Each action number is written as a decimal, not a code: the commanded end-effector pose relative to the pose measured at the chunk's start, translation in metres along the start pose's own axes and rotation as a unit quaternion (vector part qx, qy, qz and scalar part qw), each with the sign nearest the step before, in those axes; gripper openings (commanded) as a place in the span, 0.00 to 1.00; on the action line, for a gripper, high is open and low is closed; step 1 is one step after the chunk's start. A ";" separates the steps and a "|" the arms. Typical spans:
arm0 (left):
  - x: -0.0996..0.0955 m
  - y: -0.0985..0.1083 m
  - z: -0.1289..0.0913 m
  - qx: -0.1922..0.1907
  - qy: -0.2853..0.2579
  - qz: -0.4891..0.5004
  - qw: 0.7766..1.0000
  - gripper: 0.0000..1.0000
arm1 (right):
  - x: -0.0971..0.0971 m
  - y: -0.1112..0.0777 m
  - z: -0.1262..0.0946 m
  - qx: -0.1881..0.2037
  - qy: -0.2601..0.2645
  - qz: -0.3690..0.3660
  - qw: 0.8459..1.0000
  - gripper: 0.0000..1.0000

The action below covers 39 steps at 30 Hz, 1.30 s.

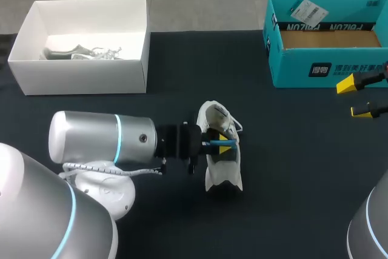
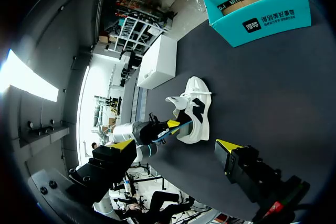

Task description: Take the shoe out of the shoebox, open the shoe tongue, remove and reinsert the insole, then place the shoe into the shoebox

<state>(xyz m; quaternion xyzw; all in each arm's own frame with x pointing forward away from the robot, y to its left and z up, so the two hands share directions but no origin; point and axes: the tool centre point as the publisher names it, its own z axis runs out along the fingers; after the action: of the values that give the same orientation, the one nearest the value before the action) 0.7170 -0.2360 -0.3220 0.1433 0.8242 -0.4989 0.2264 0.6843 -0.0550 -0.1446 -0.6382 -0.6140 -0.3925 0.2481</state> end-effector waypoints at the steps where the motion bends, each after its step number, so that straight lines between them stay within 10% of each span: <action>1: -0.004 0.006 0.012 -0.006 0.000 -0.006 1.000 0.00 | 0.000 -0.001 0.000 -0.001 -0.001 0.001 1.000 1.00; 15: -0.012 0.024 0.024 -0.025 -0.011 -0.030 0.999 0.00 | 0.000 -0.001 0.000 -0.001 -0.001 0.001 1.000 1.00; 18: -0.009 0.010 0.018 -0.014 -0.013 -0.022 1.000 0.47 | 0.000 -0.001 0.000 -0.001 -0.001 0.001 1.000 1.00; 21: -0.004 -0.003 0.008 -0.010 -0.011 -0.015 1.000 0.61 | 0.000 -0.001 0.000 -0.001 -0.001 0.001 1.000 1.00; 27: 0.004 -0.014 -0.005 -0.018 -0.002 -0.004 1.000 0.33 | 0.000 -0.001 0.000 -0.001 -0.001 0.001 1.000 1.00; 30: 0.005 -0.010 -0.005 -0.023 0.000 -0.006 1.000 0.00 | 0.000 -0.001 0.000 -0.001 -0.001 0.001 1.000 1.00; 39: 0.003 0.004 0.014 -0.018 -0.004 -0.018 1.000 0.00 | 0.000 -0.001 0.000 -0.001 -0.001 0.001 1.000 1.00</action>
<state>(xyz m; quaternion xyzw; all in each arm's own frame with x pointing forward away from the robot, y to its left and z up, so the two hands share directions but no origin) 0.7141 -0.2345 -0.3247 0.1256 0.8353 -0.4879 0.2202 0.6843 -0.0550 -0.1446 -0.6383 -0.6140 -0.3925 0.2481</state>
